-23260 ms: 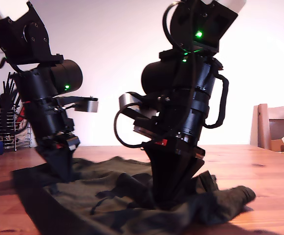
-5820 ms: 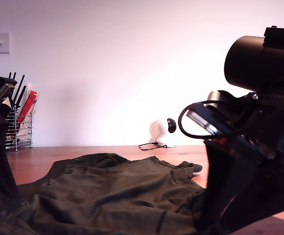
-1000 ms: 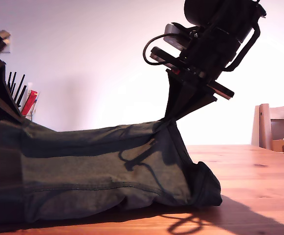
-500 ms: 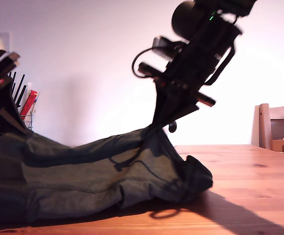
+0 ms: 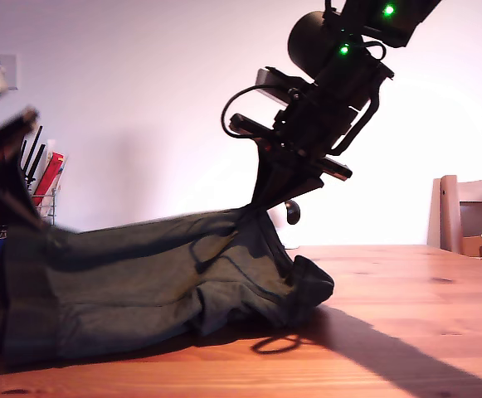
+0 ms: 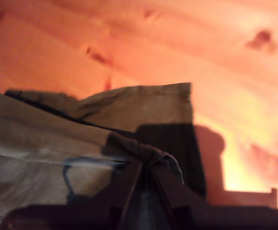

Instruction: Fold the underwear in front of you. After folding it, place it to the left side.

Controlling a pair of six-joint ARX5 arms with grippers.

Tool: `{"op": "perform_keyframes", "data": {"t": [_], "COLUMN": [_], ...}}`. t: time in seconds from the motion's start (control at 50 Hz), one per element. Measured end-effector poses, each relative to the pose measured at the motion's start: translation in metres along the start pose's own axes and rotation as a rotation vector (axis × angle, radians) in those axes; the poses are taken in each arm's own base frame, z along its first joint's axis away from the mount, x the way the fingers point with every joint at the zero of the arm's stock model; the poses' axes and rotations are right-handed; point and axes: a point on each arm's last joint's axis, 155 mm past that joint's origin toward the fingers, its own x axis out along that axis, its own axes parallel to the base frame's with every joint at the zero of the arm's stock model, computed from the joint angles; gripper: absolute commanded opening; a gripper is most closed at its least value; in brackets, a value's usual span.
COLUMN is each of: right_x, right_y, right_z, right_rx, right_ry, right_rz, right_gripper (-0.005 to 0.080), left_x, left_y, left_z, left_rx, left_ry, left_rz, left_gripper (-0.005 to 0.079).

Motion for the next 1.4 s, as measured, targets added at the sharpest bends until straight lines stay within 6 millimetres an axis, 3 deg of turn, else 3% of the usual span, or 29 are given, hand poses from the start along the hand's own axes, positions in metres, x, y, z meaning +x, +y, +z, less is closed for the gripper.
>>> {"op": "perform_keyframes", "data": {"t": [0.18, 0.34, 0.6, 0.78, 0.96, 1.08, 1.28, 1.4], "right_x": [0.016, 0.035, 0.058, 0.072, 0.073, 0.073, 0.073, 0.068], "right_y": [-0.005, -0.01, -0.014, -0.008, -0.002, -0.001, -0.002, 0.004], "right_z": [0.005, 0.005, 0.012, 0.016, 0.028, 0.028, 0.029, 0.04], "right_rx": [0.001, -0.003, -0.019, -0.054, -0.156, -0.199, -0.203, -0.201], "right_ry": [-0.029, -0.051, -0.109, -0.149, -0.203, -0.205, -0.192, -0.177], "right_rz": [0.002, 0.004, 0.011, 0.021, 0.0, -0.01, -0.017, 0.011], "right_gripper": [-0.0011, -0.0011, 0.0044, 0.0077, 0.0178, 0.0178, 0.018, 0.0179], "left_x": [0.019, 0.019, 0.017, 0.021, 0.038, 0.039, 0.031, 0.029], "left_y": [0.01, 0.016, 0.027, 0.046, 0.06, 0.068, 0.081, 0.084], "left_z": [-0.001, 0.019, 0.021, 0.027, 0.022, 0.022, 0.045, 0.048], "left_rx": [0.0, 0.031, 0.038, 0.056, 0.066, 0.12, 0.178, 0.178], "left_ry": [0.0, -0.076, -0.086, -0.111, -0.1, -0.094, -0.177, -0.191], "left_rz": [0.01, 0.044, 0.087, 0.16, 0.193, 0.234, 0.297, 0.304], "left_gripper": [-0.002, -0.002, -0.0013, 0.0166, 0.0185, 0.0186, 0.0187, 0.0187]}}
